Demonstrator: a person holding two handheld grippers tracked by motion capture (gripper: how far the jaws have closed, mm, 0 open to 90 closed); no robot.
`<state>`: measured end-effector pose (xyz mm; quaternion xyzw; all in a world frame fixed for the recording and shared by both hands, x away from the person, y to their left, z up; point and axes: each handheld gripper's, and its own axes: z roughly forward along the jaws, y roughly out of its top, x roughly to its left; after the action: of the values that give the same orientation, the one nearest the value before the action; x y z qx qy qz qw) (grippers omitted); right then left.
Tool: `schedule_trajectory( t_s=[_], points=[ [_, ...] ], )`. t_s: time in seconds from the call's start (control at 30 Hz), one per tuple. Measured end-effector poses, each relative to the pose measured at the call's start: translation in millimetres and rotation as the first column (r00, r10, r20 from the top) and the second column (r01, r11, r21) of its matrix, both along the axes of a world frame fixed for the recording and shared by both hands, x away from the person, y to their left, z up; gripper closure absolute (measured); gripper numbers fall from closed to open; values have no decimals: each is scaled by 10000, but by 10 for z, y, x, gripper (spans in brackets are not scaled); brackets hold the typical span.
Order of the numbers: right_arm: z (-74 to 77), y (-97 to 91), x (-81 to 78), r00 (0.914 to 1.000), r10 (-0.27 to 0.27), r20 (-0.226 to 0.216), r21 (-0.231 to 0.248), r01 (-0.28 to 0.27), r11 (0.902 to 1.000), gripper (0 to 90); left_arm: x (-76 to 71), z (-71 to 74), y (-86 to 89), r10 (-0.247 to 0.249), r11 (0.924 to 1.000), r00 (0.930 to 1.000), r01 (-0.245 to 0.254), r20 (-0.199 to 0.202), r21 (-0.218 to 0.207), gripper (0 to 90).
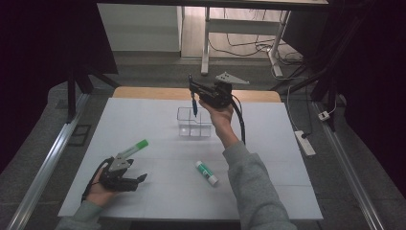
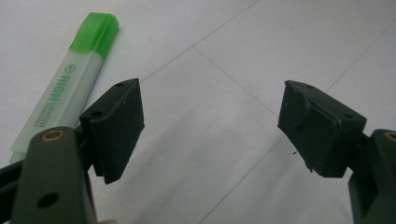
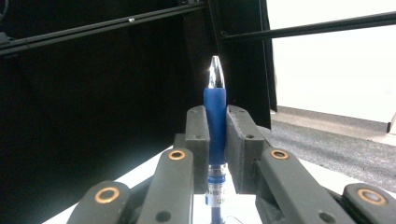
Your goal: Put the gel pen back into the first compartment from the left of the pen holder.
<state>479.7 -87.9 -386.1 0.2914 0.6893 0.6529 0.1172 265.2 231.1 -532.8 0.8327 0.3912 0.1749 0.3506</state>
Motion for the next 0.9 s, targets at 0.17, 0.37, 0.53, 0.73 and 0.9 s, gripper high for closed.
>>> schedule_trajectory(
  t_s=[0.17, 0.37, 0.53, 0.73, 0.9],
  points=[
    [-72, 55, 86, 9995, -329, 24, 151, 329, 9993, 787, 3, -4, -2, -45, 10000, 10000, 45, -32, 8, 218],
    [-130, 125, 170, 9995, -316, -95, 305, 319, 9990, 787, 3, -5, 0, -37, 10000, 10000, 37, -36, -4, 218],
    [-163, 194, 211, 9996, -258, -119, 297, 262, 9992, 786, -1, 0, 3, -20, 10000, 10000, 20, -28, -57, 218],
    [-223, 242, 262, 9995, -303, -117, 176, 305, 9994, 785, 4, 1, 18, 34, 10000, 10000, -35, -20, -82, 219],
    [-293, 267, 301, 9992, -296, -286, 186, 301, 9994, 785, 6, -3, 18, 41, 10000, 10000, -42, -22, -79, 219]
  ],
)
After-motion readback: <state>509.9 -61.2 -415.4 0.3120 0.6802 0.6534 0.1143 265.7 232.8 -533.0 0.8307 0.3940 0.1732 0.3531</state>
